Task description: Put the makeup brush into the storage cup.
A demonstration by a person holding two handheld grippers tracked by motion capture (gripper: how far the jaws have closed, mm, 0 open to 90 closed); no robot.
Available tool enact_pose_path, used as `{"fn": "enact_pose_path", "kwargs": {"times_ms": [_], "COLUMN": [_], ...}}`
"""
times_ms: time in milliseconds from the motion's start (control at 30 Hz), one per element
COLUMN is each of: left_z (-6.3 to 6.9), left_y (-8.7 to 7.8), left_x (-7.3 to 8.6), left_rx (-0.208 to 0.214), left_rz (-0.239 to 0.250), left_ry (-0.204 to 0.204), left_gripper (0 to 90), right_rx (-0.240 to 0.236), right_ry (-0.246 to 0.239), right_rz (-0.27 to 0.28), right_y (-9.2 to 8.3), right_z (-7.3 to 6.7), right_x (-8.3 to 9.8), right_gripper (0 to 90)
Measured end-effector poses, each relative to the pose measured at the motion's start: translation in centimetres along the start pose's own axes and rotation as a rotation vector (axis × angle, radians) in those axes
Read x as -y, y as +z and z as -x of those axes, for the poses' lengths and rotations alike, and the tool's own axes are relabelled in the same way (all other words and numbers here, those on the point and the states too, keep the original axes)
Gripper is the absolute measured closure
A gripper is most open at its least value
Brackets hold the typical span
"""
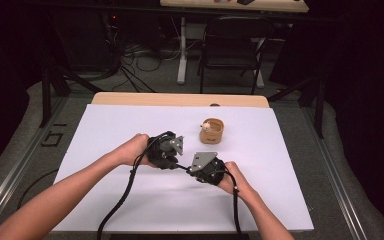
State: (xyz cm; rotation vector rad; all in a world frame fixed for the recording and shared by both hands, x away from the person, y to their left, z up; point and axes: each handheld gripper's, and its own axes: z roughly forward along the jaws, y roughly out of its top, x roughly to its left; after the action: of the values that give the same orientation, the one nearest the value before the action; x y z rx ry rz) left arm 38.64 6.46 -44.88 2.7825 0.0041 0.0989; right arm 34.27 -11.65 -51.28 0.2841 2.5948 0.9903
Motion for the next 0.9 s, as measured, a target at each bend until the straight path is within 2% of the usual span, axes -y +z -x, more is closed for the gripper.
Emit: {"fn": "enact_pose_path", "kwargs": {"times_ms": [100,133,200,267,300,333,400,433,533,567,600,633,767,800,833,900], "left_z": [-0.1,-0.1,-0.3,-0.4,-0.5,-0.6,-0.7,-0.6,-0.6,-0.6,-0.6,-0.6,-0.4,-0.3,-0.3,-0.3], "left_y": [0.1,0.1,0.2,0.2,0.2,0.1,0.1,0.1,0.1,0.1,0.1,0.0,0.1,0.2,0.2,0.2], "left_x": [0.0,0.1,0.2,0.4,0.5,0.9,1.1,1.5,2.0,2.4,2.4,2.9,3.5,4.0,4.0,4.7], "left_rx": [0.002,0.004,-0.005,-0.015,-0.024,-0.037,-0.04,-0.056,-0.068,-0.074,-0.074,-0.097,-0.123,-0.133,-0.133,-0.151], "left_rz": [-0.005,0.009,0.015,0.038,0.052,0.078,0.096,0.124,0.146,0.167,0.167,0.19,0.219,0.239,0.239,0.271], "left_ry": [-0.005,-0.018,-0.034,-0.068,-0.08,-0.108,-0.124,-0.152,-0.17,-0.192,-0.192,-0.215,-0.244,-0.268,-0.268,-0.299], "left_gripper": [61.0,58.4,46.2,36.5,36.5,26.9,21.0,17.9,15.3,11.8,9.9,8.6,3.3,2.4,1.5,0.4], "right_rx": [0.002,0.008,0.012,0.016,0.016,0.019,0.018,0.022,0.025,0.026,0.028,0.028,0.036,0.036,0.036,0.043], "right_ry": [0.006,0.019,0.027,0.047,0.047,0.058,0.072,0.083,0.095,0.102,0.109,0.116,0.142,0.149,0.149,0.16], "right_rz": [0.012,0.016,0.011,0.009,0.009,0.016,0.02,0.019,0.021,0.025,0.027,0.026,0.033,0.036,0.036,0.041], "right_y": [-0.2,-0.4,-0.5,-0.7,-0.7,-0.9,-1.1,-1.1,-1.3,-1.3,-1.3,-1.4,-1.5,-1.5,-1.5,-1.6], "right_z": [0.1,0.1,0.1,0.1,0.1,0.2,0.2,0.1,0.1,0.1,0.1,0.1,0.0,0.0,0.0,0.0], "right_x": [0.1,0.4,0.6,0.9,0.9,1.1,1.3,1.3,1.4,1.5,1.6,1.6,1.6,1.6,1.6,1.6], "right_gripper": [84.8,84.8,84.8,84.9,84.9,84.8,84.8,84.9,84.9,84.8,84.8,84.8,84.9,84.9,84.9,84.8]}}
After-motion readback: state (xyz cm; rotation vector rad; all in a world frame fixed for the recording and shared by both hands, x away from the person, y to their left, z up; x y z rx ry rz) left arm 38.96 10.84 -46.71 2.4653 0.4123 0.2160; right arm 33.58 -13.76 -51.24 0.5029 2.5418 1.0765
